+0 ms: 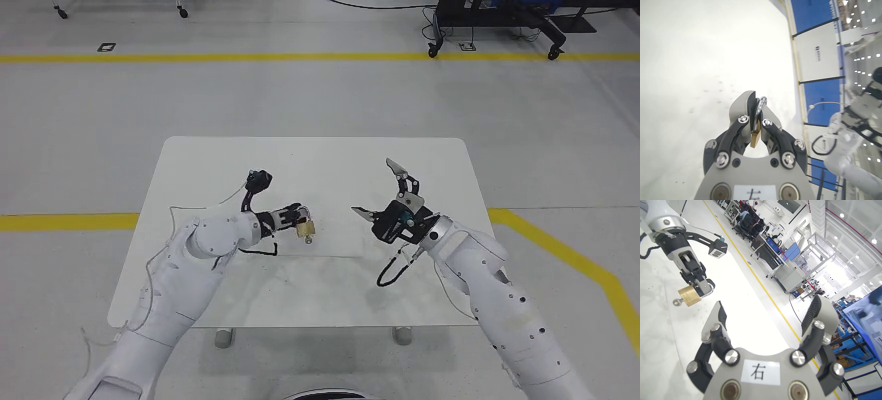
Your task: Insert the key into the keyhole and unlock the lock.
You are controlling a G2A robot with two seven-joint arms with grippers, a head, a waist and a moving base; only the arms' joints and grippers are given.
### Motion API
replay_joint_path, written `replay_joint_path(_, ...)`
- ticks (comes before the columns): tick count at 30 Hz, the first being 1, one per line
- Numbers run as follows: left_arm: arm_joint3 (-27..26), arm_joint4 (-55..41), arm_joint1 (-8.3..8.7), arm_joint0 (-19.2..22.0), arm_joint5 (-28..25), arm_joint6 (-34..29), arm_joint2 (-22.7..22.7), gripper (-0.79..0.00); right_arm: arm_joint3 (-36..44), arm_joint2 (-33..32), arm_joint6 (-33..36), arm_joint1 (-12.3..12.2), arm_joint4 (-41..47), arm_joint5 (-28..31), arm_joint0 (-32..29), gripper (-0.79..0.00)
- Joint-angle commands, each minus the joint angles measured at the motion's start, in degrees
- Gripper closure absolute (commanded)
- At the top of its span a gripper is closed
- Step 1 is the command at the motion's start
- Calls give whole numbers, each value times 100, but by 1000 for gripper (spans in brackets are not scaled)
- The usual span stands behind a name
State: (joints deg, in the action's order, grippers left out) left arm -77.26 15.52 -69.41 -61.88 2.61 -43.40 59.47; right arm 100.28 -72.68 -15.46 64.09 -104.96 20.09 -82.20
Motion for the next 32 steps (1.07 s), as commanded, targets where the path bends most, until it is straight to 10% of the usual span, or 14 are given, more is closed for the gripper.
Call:
replay_joint_path(1,154,273,-27,123,230,-24,-156,-240,0,0,0,0,0,0,0,-785)
replay_joint_path(4,277,463,-70,284,511,-91,-330,-748,0,0,0,0,0,0,0,-785)
replay_joint_path(5,290,468,-80,310,529,-85,-357,-785,0,0,0,0,0,0,0,-785)
replay_joint_path(17,-91,-515,39,-120,-166,-171,394,-785,0,0,0,0,0,0,0,-785)
replay_joint_path(32,-1217,39,336,-1254,-1646,1789,2083,-785,-442,-728,-881,-40,1257,77,-208,-784)
